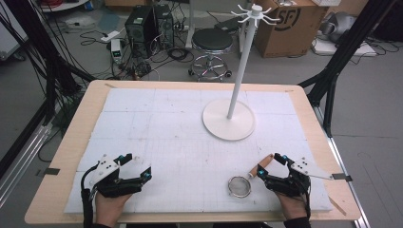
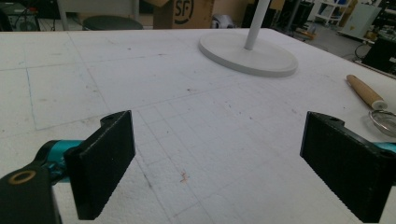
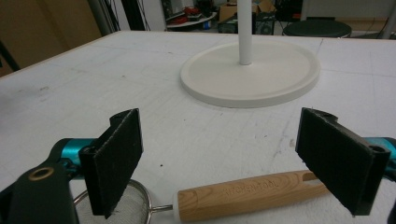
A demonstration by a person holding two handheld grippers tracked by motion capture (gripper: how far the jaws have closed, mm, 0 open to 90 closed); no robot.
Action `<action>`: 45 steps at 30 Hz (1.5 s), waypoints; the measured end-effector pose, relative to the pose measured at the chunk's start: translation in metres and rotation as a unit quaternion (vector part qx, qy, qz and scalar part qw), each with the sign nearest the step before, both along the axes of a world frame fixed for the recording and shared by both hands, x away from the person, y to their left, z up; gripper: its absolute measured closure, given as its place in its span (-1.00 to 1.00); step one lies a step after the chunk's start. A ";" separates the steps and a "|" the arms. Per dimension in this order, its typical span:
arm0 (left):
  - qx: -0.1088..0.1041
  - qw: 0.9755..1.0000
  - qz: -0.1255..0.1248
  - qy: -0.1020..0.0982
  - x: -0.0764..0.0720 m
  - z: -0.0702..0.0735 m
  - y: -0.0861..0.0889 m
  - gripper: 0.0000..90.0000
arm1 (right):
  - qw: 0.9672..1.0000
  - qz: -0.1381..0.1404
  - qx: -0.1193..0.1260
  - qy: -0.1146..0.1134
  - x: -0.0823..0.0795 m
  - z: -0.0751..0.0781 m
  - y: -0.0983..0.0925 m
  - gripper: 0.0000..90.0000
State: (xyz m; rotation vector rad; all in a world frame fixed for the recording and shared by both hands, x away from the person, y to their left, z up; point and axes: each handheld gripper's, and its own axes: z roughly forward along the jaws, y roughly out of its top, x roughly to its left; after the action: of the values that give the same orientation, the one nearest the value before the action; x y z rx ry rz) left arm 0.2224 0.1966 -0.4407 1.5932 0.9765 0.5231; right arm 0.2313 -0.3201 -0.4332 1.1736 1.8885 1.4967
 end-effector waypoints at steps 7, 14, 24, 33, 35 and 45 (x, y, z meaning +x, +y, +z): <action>-0.001 1.000 0.000 -0.001 0.000 0.000 -0.001 -0.76 | 1.000 -0.015 -0.001 0.002 0.000 -0.001 -0.004 -0.48; 0.006 1.000 -0.005 0.005 0.009 -0.003 -0.006 -0.76 | 1.000 -0.018 0.001 0.019 0.005 -0.007 -0.013 -0.28; 0.006 1.000 -0.009 0.000 0.003 -0.001 -0.007 -0.76 | 0.999 -0.029 -0.003 0.031 0.002 -0.005 -0.012 -0.01; 0.009 1.000 -0.007 -0.001 0.002 -0.001 -0.005 -0.76 | 0.999 -0.029 -0.007 0.036 0.004 -0.006 -0.011 0.25; 0.009 1.000 -0.004 -0.002 0.001 -0.001 -0.004 -0.76 | 0.999 -0.032 -0.011 0.034 0.004 -0.006 -0.011 0.45; 0.010 1.000 -0.004 -0.002 0.000 -0.001 -0.003 -0.76 | 0.995 -0.036 0.015 0.087 0.009 -0.010 -0.024 0.99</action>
State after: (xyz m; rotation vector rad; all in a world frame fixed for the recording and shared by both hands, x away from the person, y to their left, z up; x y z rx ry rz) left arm 0.2225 0.1933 -0.4416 1.6133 0.9641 0.5322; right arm 0.2405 -0.3442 -0.4430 1.4107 1.9183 1.4292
